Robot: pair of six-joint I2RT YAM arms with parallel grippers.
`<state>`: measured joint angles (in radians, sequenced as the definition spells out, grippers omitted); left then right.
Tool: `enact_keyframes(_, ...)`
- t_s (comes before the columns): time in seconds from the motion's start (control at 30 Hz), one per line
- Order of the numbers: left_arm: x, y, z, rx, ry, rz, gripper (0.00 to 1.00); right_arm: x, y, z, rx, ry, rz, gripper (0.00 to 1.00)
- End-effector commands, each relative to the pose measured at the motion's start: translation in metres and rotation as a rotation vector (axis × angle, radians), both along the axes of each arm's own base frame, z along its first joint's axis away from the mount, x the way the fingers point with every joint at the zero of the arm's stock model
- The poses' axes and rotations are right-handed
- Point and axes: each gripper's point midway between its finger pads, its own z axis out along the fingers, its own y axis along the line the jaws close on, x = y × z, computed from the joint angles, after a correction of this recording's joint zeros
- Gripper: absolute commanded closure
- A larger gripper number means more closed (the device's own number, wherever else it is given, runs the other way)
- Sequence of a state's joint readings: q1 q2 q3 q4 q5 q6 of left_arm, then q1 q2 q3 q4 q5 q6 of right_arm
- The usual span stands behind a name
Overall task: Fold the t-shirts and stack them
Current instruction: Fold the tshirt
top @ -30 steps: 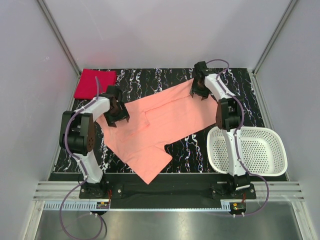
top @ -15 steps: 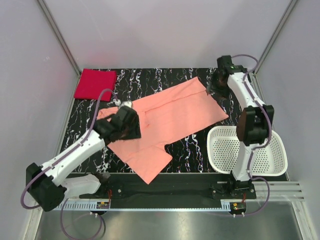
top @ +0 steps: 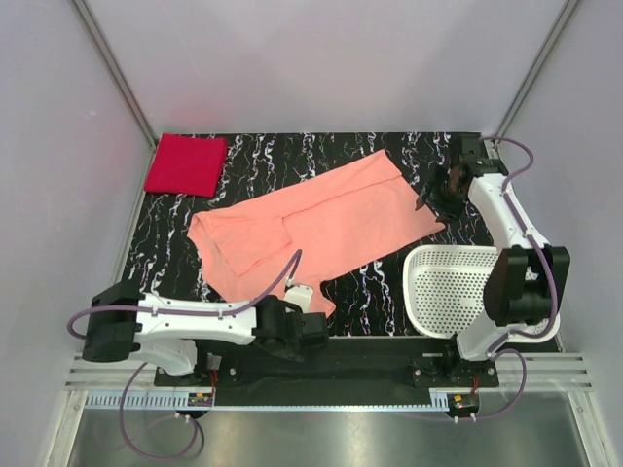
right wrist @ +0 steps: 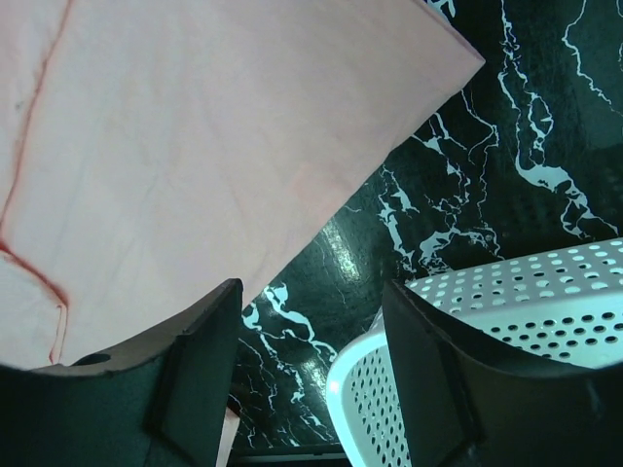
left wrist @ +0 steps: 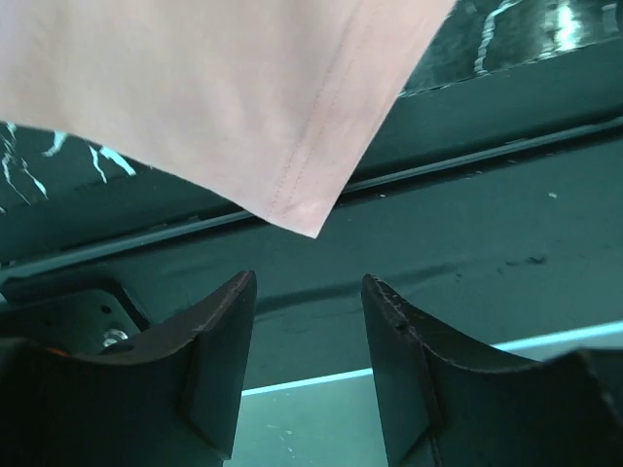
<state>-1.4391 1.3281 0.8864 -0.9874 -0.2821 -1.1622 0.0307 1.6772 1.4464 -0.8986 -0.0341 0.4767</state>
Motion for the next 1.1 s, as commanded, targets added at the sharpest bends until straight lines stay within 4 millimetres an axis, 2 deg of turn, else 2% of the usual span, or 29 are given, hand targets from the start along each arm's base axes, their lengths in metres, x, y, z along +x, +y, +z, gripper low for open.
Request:
enact_keyframes(0.0,0.001,-0.012,0.002,-0.025,-0.018,0.104,0.47,-0.003,0.005,0.031,0.028,-0.116,0.009,0.34)
enact_keyframes(0.3,-0.004,-0.025,-0.028,-0.046,0.035,0.150,0.51,-0.021,0.004,0.037,0.016,-0.123,0.030,0.34)
enact_keyframes(0.47,0.002,-0.014,-0.040,-0.019,0.042,0.185,0.53,-0.023,0.006,0.036,0.023,-0.125,0.039,0.34)
enact_keyframes(0.63,0.006,-0.013,-0.045,-0.030,0.053,0.202,0.54,-0.022,0.008,0.035,0.039,-0.121,0.043,0.34)
enact_keyframes(0.9,0.000,-0.014,-0.060,0.013,0.094,0.196,0.59,-0.020,0.010,0.034,0.044,-0.115,0.049,0.34)
enact_keyframes(1.07,-0.004,-0.005,-0.068,0.020,0.113,0.211,0.76,-0.020,0.009,0.031,0.042,-0.111,0.050,0.34)
